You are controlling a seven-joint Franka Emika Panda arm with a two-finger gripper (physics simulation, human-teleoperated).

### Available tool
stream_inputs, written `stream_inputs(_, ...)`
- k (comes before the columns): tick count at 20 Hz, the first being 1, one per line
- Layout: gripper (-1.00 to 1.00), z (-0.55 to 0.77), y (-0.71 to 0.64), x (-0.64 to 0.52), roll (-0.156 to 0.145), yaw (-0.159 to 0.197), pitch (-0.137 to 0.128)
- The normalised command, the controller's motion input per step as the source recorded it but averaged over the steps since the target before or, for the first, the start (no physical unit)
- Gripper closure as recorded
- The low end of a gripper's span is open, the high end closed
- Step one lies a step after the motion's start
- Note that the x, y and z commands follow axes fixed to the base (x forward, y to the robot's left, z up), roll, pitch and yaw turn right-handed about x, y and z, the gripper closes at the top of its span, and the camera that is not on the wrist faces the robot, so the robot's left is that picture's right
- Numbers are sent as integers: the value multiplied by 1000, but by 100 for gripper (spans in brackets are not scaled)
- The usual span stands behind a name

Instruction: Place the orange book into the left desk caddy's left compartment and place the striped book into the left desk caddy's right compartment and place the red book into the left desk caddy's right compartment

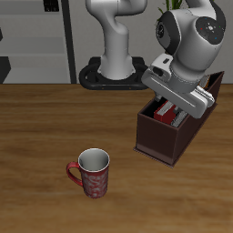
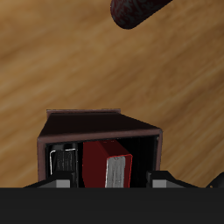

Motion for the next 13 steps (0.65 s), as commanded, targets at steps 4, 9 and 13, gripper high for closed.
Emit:
stream_inputs(4,-100,112,-33,-120,30,-15,-24)
stream_inputs(9,-100,119,-11,-188,47,18,-20)
stream_inputs(13,-100,145,-42,-276,61,65,-38)
